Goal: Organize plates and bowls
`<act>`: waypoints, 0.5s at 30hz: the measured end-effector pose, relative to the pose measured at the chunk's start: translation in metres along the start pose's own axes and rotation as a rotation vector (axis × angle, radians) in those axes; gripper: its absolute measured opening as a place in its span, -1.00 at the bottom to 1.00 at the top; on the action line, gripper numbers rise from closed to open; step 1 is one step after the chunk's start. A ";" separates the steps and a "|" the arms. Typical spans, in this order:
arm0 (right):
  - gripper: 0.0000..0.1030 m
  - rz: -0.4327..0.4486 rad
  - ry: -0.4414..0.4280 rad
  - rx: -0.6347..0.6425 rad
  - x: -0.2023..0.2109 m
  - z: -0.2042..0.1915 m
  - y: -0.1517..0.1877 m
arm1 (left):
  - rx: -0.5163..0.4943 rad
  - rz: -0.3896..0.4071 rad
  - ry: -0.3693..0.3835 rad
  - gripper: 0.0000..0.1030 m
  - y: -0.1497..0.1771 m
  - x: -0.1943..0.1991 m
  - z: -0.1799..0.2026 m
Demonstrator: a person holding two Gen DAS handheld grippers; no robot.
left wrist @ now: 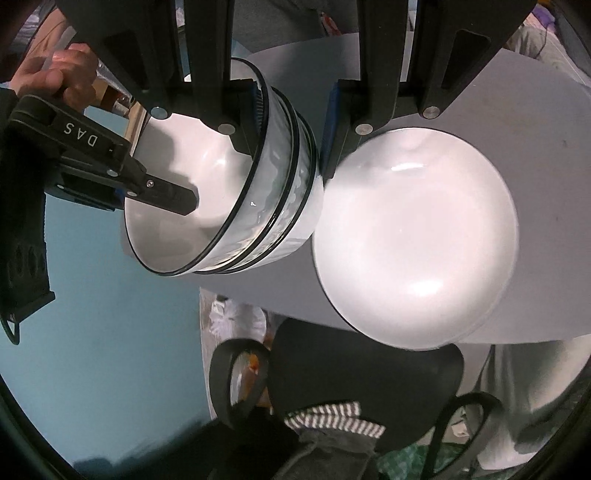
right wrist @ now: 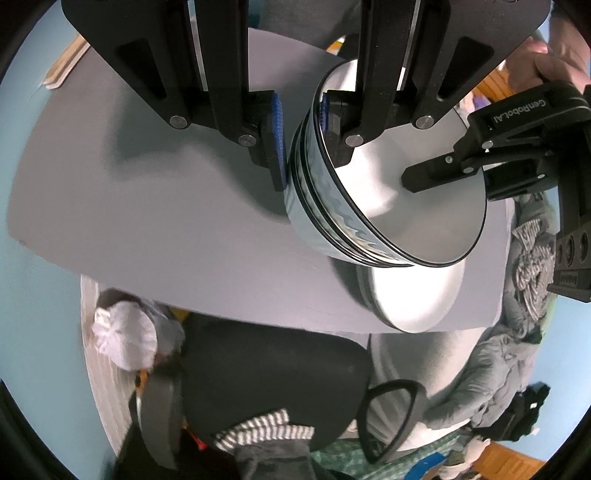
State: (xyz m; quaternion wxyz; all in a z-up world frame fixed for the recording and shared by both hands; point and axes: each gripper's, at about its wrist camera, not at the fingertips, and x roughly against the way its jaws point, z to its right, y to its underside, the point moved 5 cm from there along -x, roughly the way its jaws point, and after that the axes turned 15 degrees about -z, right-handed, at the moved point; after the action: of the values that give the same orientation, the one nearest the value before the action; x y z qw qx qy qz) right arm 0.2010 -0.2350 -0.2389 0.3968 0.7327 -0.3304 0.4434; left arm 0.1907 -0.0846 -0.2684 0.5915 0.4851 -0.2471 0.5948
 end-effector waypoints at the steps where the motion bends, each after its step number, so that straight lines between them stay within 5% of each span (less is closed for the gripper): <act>1: -0.69 0.002 0.001 0.006 0.001 -0.003 -0.003 | 0.006 0.007 0.000 -0.49 0.000 0.005 -0.005; 15: -0.69 -0.031 0.016 0.109 -0.019 -0.070 -0.047 | 0.112 0.036 0.002 -0.49 -0.004 0.030 -0.080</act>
State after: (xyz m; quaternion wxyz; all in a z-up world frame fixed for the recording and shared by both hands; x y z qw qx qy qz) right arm 0.2061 -0.1492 -0.2492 0.3659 0.7546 -0.2911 0.4604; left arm 0.1769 -0.0005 -0.2764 0.5528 0.5122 -0.2214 0.6189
